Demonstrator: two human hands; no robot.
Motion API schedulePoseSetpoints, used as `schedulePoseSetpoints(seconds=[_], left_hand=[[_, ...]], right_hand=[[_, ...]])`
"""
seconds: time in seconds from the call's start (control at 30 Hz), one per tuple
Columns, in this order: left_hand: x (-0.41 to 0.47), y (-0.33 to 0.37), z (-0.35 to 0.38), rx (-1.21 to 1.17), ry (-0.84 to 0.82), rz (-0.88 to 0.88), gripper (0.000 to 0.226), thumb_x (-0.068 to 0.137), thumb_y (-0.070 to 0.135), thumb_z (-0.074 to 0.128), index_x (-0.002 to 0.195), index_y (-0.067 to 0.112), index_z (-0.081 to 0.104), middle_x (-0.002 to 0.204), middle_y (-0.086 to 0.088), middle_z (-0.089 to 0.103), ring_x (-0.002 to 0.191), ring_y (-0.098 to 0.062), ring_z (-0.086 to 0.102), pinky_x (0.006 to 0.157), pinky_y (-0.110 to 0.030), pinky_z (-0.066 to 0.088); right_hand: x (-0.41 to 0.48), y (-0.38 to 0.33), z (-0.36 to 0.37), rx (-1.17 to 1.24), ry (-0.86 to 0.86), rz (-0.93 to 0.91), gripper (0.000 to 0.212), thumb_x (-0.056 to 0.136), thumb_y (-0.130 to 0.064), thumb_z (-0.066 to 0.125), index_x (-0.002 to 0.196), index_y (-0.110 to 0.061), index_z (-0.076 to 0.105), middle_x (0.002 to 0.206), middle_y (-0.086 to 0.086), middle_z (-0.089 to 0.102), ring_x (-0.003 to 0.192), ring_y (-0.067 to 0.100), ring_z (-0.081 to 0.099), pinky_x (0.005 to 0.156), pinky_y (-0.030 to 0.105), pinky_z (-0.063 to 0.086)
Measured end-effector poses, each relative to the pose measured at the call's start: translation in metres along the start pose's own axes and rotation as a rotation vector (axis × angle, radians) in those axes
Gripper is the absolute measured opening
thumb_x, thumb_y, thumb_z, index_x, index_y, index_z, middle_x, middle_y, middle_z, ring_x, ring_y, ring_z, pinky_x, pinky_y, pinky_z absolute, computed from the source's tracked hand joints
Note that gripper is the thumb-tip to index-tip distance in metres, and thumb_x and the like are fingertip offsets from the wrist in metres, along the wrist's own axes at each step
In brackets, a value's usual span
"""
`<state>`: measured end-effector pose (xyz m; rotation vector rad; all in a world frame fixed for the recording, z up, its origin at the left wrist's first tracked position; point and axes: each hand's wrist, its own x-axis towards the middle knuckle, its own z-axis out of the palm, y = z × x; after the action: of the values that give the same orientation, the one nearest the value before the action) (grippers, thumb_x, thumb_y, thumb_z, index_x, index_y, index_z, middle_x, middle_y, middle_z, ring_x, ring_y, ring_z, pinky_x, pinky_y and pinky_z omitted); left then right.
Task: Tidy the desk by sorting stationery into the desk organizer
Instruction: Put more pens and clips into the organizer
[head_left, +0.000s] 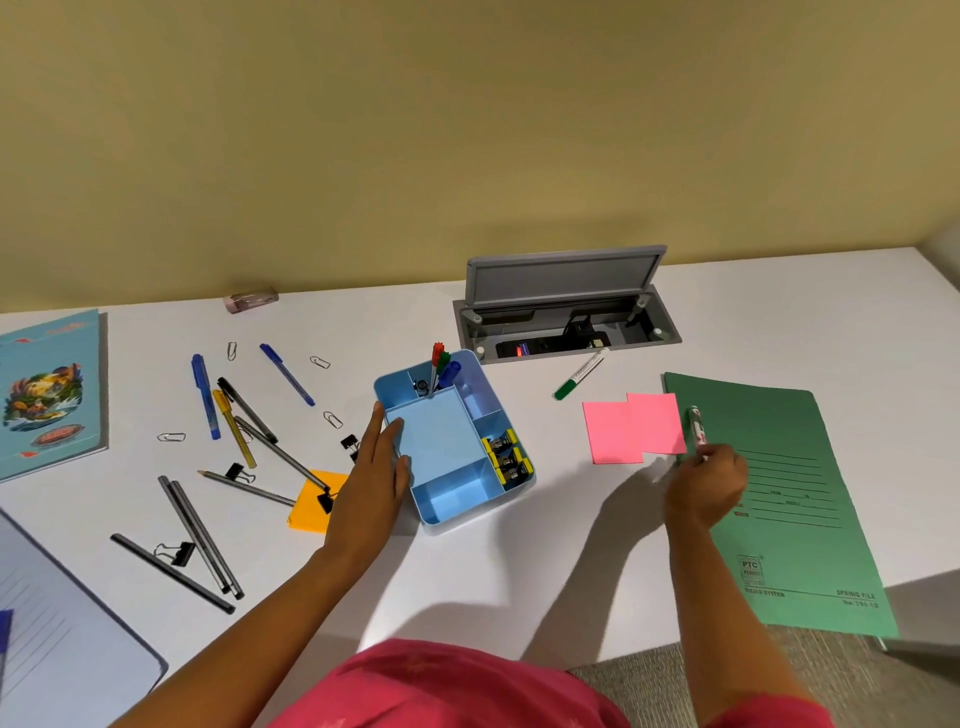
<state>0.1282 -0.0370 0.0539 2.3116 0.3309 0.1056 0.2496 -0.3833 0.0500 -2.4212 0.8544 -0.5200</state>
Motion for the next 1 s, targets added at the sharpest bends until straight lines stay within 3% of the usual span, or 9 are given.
schedulePoseSetpoints(seconds=[0.13,0.23,0.3,0.4,0.53,0.67,0.87,0.93,1.0], left_hand=[[0.001,-0.002,0.001,-0.019,0.000,0.006,0.048,0.099,0.033,0.037,0.145,0.025,0.027,0.157,0.018,0.000,0.122,-0.011,0.048,0.068,-0.009,0.045],[0.000,-0.002,0.000,-0.027,-0.005,0.004,0.049,0.099,0.033,0.037,0.146,0.025,0.026,0.157,0.019,-0.001,0.124,-0.011,0.046,0.069,-0.009,0.045],[0.000,0.000,-0.001,-0.024,-0.002,0.008,0.048,0.099,0.032,0.037,0.145,0.024,0.027,0.157,0.018,0.000,0.124,-0.012,0.047,0.073,-0.013,0.047],[0.000,0.001,-0.002,-0.032,-0.001,0.006,0.048,0.099,0.032,0.038,0.145,0.023,0.027,0.157,0.018,0.001,0.125,-0.012,0.047,0.075,-0.013,0.048],[0.000,0.001,-0.002,-0.052,-0.006,0.009,0.049,0.099,0.033,0.038,0.146,0.024,0.026,0.157,0.019,0.000,0.126,-0.011,0.046,0.077,-0.014,0.046],[0.001,0.000,-0.001,-0.040,-0.004,-0.008,0.048,0.099,0.033,0.038,0.145,0.027,0.026,0.157,0.020,-0.001,0.125,-0.011,0.046,0.075,-0.014,0.047],[0.000,0.001,-0.003,-0.050,-0.003,-0.002,0.048,0.099,0.034,0.038,0.145,0.029,0.025,0.156,0.021,0.000,0.124,-0.010,0.046,0.076,-0.020,0.053],[0.000,0.001,-0.003,-0.056,-0.003,-0.002,0.048,0.099,0.034,0.038,0.145,0.030,0.025,0.156,0.022,-0.001,0.125,-0.010,0.045,0.076,-0.021,0.053],[0.000,0.001,-0.003,-0.058,-0.004,-0.002,0.048,0.099,0.033,0.038,0.145,0.030,0.024,0.156,0.022,-0.001,0.124,-0.008,0.044,0.076,-0.020,0.052]], right_hand=[[-0.019,-0.032,-0.001,0.133,0.026,-0.342,0.011,0.083,0.009,0.054,0.091,0.006,0.062,0.092,0.023,0.060,0.080,0.036,0.057,0.066,0.029,0.040],[-0.045,-0.069,-0.013,0.204,0.054,-0.712,0.012,0.093,0.002,0.052,0.094,0.007,0.062,0.091,0.021,0.063,0.082,0.034,0.060,0.071,0.038,0.051],[-0.063,-0.099,-0.023,0.300,0.035,-0.822,0.033,0.101,-0.015,0.041,0.097,0.008,0.065,0.094,0.021,0.066,0.088,0.033,0.063,0.079,0.041,0.055],[-0.085,-0.138,-0.035,0.431,0.040,-0.927,0.042,0.102,-0.022,0.040,0.097,0.010,0.067,0.094,0.022,0.067,0.091,0.033,0.064,0.082,0.037,0.055],[-0.101,-0.174,-0.042,0.575,-0.099,-1.036,0.030,0.098,-0.014,0.046,0.098,0.008,0.066,0.097,0.019,0.065,0.097,0.021,0.057,0.090,0.013,0.042],[-0.113,-0.186,-0.025,0.561,-0.305,-1.111,0.045,0.097,-0.033,0.043,0.100,0.005,0.067,0.099,0.017,0.067,0.096,0.014,0.052,0.085,0.018,0.043],[-0.118,-0.195,0.011,0.348,-0.385,-1.248,0.028,0.079,-0.009,0.073,0.105,-0.001,0.067,0.101,0.013,0.066,0.097,0.019,0.057,0.092,0.015,0.037],[-0.123,-0.199,0.015,0.338,-0.445,-1.212,0.035,0.077,-0.001,0.074,0.111,-0.002,0.064,0.104,0.014,0.065,0.099,0.016,0.054,0.093,0.005,0.030],[-0.128,-0.205,0.017,0.383,-0.498,-1.112,0.030,0.082,0.003,0.066,0.111,-0.002,0.062,0.103,0.015,0.063,0.095,0.018,0.056,0.083,0.004,0.035]])
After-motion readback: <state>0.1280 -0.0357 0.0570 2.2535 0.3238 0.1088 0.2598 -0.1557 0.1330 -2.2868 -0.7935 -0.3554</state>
